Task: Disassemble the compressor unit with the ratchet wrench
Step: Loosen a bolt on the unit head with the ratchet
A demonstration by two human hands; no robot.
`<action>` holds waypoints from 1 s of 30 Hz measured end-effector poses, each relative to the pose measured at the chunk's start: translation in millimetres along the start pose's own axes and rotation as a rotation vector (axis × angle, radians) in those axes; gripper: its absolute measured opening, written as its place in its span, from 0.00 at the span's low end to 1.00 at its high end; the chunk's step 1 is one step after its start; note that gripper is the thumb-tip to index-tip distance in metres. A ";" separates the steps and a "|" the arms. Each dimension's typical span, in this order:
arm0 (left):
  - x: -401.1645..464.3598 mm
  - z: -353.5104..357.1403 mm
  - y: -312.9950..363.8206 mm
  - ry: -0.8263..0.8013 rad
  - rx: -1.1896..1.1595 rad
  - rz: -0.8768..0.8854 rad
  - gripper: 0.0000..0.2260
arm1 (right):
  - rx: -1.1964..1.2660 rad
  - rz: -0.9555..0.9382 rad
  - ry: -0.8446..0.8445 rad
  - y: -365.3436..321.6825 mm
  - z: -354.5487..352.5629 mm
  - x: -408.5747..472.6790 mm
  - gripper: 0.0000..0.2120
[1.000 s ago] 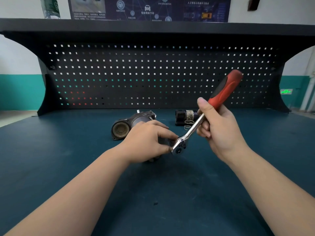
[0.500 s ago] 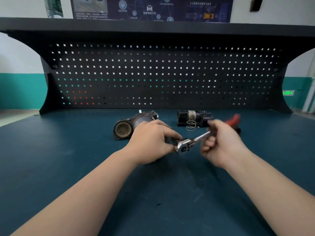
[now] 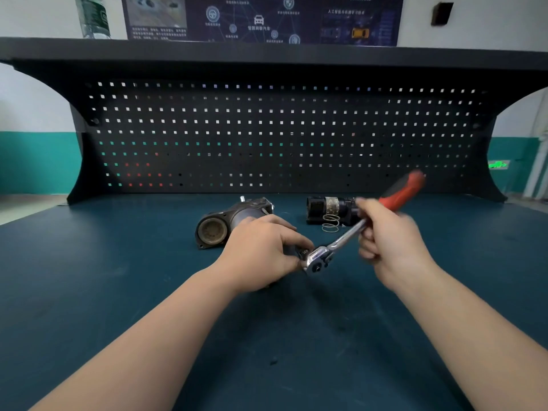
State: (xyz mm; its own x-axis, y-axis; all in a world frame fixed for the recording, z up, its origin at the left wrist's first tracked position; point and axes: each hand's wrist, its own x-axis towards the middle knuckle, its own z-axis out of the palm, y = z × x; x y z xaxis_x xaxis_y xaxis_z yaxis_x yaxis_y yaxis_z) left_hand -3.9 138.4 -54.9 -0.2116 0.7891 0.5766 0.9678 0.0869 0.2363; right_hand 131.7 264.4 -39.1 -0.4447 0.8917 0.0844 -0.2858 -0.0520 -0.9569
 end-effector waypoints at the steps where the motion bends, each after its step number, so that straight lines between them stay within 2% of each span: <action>1: 0.0 0.3 0.2 0.012 0.002 0.001 0.09 | 0.039 0.202 0.034 3.1 -2.7 1.5 0.13; 3: -0.2 1.7 -0.2 0.025 0.008 0.008 0.09 | 0.132 0.549 0.033 10.5 -4.6 -1.5 0.14; 5: -0.2 2.2 -0.4 0.021 0.020 0.011 0.09 | 0.188 0.611 0.005 15.4 -2.7 -4.3 0.15; 7: 0.1 0.4 -1.8 0.008 0.017 0.012 0.10 | 0.205 0.454 0.017 13.4 -0.6 -1.1 0.16; 8: 0.4 -0.9 -3.0 -0.012 0.015 0.020 0.11 | 0.185 0.300 0.012 11.2 -0.4 1.8 0.15; 11: 0.3 -4.4 -5.8 -0.093 -0.001 0.053 0.12 | -0.111 -0.189 -0.054 3.2 0.9 3.7 0.14; 13: 0.4 -4.5 -5.5 -0.090 -0.023 0.042 0.11 | -0.242 -0.306 -0.051 2.5 1.8 2.6 0.15; 15: 0.4 -2.0 -3.2 -0.041 -0.014 0.028 0.10 | -0.220 -0.195 -0.011 3.3 -1.0 5.9 0.14; 16: 0.2 -0.9 -1.9 -0.012 -0.010 0.022 0.10 | -0.181 -0.038 0.014 4.2 -3.8 8.6 0.13; 18: 0.2 0.7 -0.1 0.024 -0.011 0.015 0.09 | -0.067 0.420 -0.013 8.7 -8.4 8.3 0.14; 19: 0.5 1.4 0.1 0.026 -0.008 0.015 0.09 | -0.009 0.569 -0.048 11.6 -9.1 6.4 0.15; 20: 0.5 1.7 0.1 0.023 -0.004 0.014 0.09 | 0.027 0.626 -0.066 14.0 -8.5 5.1 0.15; 22: 0.5 0.7 -0.8 0.014 -0.001 0.008 0.10 | 0.029 0.498 -0.021 14.8 -6.0 5.7 0.15; 24: 0.0 -1.3 -2.8 -0.011 0.003 0.016 0.11 | 0.011 0.126 -0.004 8.6 -1.9 4.7 0.13; 27: -0.4 -3.2 -3.1 -0.055 0.001 0.039 0.11 | -0.089 -0.415 -0.157 -4.7 3.8 -9.5 0.11; 28: -0.4 -3.4 -2.8 -0.049 -0.009 0.032 0.10 | -0.127 -0.519 -0.203 -5.4 5.3 -15.3 0.11; 30: -0.1 -2.0 -2.3 -0.024 -0.020 0.016 0.09 | -0.197 -0.612 -0.209 -3.0 7.2 -19.8 0.12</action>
State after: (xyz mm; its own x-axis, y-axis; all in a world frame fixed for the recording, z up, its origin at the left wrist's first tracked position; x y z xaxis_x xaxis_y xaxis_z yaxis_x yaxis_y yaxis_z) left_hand -6.4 136.8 -53.9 -0.1927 0.8046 0.5617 0.9680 0.0622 0.2429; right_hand 135.3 243.7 -36.0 -0.4124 0.6276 0.6603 -0.3874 0.5352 -0.7507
